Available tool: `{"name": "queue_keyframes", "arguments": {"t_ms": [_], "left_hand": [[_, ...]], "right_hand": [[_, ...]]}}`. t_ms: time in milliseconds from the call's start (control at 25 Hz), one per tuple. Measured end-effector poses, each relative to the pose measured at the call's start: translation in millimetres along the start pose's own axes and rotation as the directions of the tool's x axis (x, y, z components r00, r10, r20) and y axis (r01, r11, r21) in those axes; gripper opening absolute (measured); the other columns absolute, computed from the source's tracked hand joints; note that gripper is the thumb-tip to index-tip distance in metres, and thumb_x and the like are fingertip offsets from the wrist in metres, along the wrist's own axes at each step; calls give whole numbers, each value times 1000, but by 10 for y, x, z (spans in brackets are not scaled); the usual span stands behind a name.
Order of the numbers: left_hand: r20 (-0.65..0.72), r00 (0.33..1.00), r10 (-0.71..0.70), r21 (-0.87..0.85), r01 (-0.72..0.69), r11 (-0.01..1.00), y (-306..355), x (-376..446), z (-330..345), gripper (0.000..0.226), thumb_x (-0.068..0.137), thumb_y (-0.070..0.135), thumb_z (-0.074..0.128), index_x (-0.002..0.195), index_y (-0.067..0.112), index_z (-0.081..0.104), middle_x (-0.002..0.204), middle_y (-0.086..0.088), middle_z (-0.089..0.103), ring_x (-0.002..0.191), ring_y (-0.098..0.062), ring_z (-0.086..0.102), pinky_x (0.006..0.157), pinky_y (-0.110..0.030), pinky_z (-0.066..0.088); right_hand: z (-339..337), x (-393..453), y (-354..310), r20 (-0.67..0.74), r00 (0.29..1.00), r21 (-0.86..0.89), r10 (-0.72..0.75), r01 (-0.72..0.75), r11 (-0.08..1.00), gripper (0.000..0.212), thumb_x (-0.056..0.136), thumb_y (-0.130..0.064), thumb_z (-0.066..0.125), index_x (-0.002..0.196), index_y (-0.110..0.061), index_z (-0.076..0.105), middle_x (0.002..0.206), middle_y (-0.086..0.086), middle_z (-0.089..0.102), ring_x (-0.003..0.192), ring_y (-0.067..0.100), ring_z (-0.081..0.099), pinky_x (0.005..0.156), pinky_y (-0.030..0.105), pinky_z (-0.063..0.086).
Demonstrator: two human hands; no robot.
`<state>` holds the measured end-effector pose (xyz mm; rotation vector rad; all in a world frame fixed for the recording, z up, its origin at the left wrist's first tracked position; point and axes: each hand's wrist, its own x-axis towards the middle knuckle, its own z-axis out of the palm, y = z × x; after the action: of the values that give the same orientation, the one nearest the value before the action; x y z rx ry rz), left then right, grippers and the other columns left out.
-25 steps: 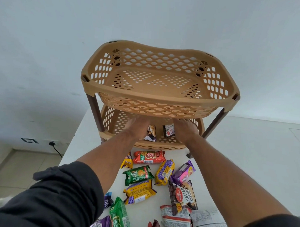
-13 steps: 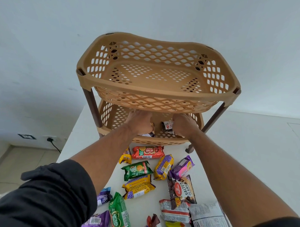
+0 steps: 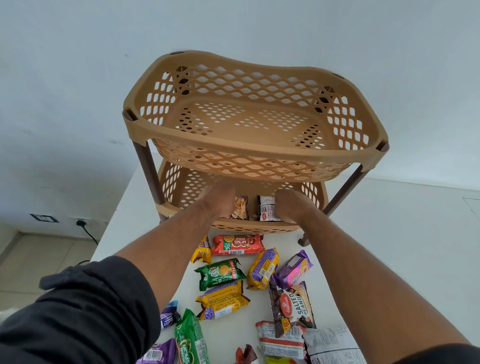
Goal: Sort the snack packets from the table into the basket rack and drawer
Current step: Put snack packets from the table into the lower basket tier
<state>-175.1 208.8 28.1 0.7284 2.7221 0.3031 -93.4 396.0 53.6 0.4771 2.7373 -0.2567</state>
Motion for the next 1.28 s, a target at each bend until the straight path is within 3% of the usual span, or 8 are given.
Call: {"name": "queue_keyframes", "arguments": {"t_ms": [120, 320, 480, 600, 760, 920, 1120, 1280], "left_hand": [[-12, 1000, -13, -22, 12, 1000, -5, 1, 7, 12, 93, 9, 66, 101, 11, 75, 111, -6, 73, 106, -23, 69, 84, -37, 59], [-51, 998, -28, -74, 24, 997, -7, -89, -18, 18, 96, 10, 58, 106, 13, 72, 112, -6, 72, 105, -25, 68, 89, -43, 58], [-131, 989, -62, -101, 49, 994, 23, -264, -116, 24, 97, 15, 55, 118, 15, 68, 119, -8, 70, 105, -28, 68, 85, -42, 57], [-106, 985, -133, -88, 124, 988, -14, -353, -130, 39, 98, 25, 52, 137, 22, 57, 128, -7, 66, 109, -28, 67, 86, -39, 57], [17, 991, -133, -139, 134, 981, 9, -409, -124, 23, 98, 24, 50, 108, 14, 67, 99, -12, 70, 89, -27, 70, 69, -35, 57], [72, 994, -79, -132, 88, 987, 98, -489, -116, 27, 102, 28, 46, 89, 14, 65, 96, -18, 69, 94, -32, 71, 59, -30, 43], [-206, 978, 29, -50, -40, 998, 102, -803, -214, 31, 104, 31, 42, 111, 12, 66, 117, -9, 61, 111, -32, 57, 90, -47, 51], [-536, 806, 250, -35, -317, 948, 10, -1189, -36, 17, 97, 17, 55, 109, 13, 67, 109, -6, 58, 106, -26, 52, 89, -44, 49]], "right_hand": [[-5, 5, -21, 53, 998, -8, -14, 15, 1000, 24, 93, -14, 54, 110, -3, 67, 110, 18, 67, 103, 37, 64, 82, 41, 51], [-41, -95, -50, 56, 998, -64, -1, 4, 998, 15, 94, -6, 50, 96, -11, 64, 99, 6, 64, 84, 18, 57, 73, 28, 47], [-80, -253, -112, -26, 999, -38, 45, -46, 998, 22, 94, -8, 49, 104, -10, 68, 97, 4, 64, 89, 21, 61, 82, 34, 56], [-129, -411, -144, -108, 992, -11, 65, -67, 998, 16, 90, -7, 50, 93, -14, 64, 92, 3, 64, 84, 23, 62, 72, 37, 56], [-199, -676, -120, -218, 974, 35, 53, -47, 998, 24, 86, -6, 50, 104, -13, 65, 99, 4, 64, 92, 26, 63, 78, 39, 56], [-165, -961, -87, -365, 931, 61, -9, 33, 998, 28, 85, -6, 48, 108, -10, 63, 108, 9, 65, 100, 32, 64, 82, 42, 56], [-48, -1329, -133, -534, 840, 73, -96, 159, 985, 26, 89, -7, 47, 109, -11, 63, 108, 8, 66, 96, 34, 62, 75, 39, 51], [214, -1578, -41, -626, 773, 75, -101, 188, 979, 20, 95, -12, 46, 102, -11, 65, 100, 5, 66, 93, 27, 60, 73, 37, 49]]}}
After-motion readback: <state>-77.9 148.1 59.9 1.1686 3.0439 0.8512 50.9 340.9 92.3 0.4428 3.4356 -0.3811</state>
